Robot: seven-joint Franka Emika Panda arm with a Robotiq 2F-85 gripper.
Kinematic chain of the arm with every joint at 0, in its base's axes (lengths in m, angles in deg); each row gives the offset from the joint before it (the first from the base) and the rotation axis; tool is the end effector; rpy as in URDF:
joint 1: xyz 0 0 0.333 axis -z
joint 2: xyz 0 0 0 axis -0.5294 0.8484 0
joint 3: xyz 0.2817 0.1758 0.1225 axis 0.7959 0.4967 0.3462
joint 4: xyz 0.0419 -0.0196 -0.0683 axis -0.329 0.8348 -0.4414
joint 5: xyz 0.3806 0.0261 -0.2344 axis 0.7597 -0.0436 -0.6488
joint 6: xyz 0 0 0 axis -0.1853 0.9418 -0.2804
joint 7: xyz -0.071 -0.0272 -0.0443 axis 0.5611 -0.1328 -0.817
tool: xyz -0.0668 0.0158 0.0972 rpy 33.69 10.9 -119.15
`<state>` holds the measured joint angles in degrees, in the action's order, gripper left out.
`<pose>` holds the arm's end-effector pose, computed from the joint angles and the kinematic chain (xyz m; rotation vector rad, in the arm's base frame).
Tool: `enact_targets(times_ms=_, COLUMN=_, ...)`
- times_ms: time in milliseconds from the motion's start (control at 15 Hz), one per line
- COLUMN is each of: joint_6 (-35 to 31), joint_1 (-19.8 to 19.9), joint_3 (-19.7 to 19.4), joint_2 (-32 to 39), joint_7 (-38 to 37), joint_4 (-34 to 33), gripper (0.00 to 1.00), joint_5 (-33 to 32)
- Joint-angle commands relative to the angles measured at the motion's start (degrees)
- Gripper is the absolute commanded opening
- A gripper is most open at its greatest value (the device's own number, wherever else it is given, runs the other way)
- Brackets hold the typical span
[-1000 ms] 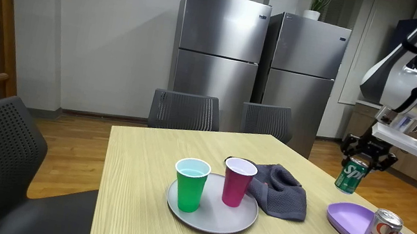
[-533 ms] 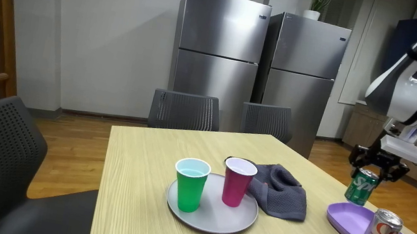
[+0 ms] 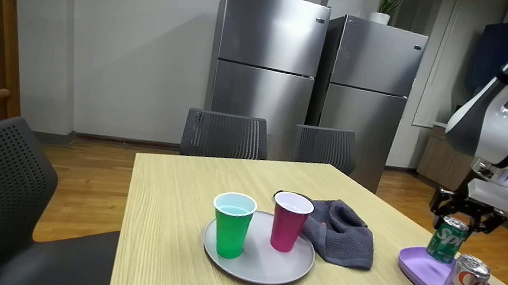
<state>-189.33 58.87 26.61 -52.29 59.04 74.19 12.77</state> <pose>0.4358 -0.2737 0.1593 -2.9545 0.9908 -0.3762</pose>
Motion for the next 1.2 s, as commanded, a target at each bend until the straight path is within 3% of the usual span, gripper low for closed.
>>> enact_targets(times_ms=0, joint_6=-2.5, joint_1=-1.2, joint_3=-1.0, joint_2=-0.1, joint_7=-0.6, joint_4=1.3, gripper=0.39, joint_5=-0.8)
enact_targets(times_ms=733, joint_6=-4.3, joint_1=-3.9, joint_3=-3.5, joint_2=4.3, joint_7=-1.9, joint_4=-0.4, gripper=0.39, joint_5=-0.2)
enact_targets(times_ms=800, joint_6=-4.0, joint_1=-4.0, joint_3=-3.6, joint_2=4.1, joint_7=-1.7, joint_4=-0.4, gripper=0.46, joint_5=-0.2)
enact_targets(times_ms=867, joint_6=-3.6, joint_1=-3.8, joint_3=-3.5, joint_2=3.7, joint_7=-1.4, joint_4=-0.4, gripper=0.89, joint_5=-0.1)
enact_targets(times_ms=1133, joint_6=-0.6, joint_1=-3.4, joint_3=-3.9, joint_2=1.6, joint_7=-1.5, joint_4=-1.1, gripper=1.00, joint_5=0.0)
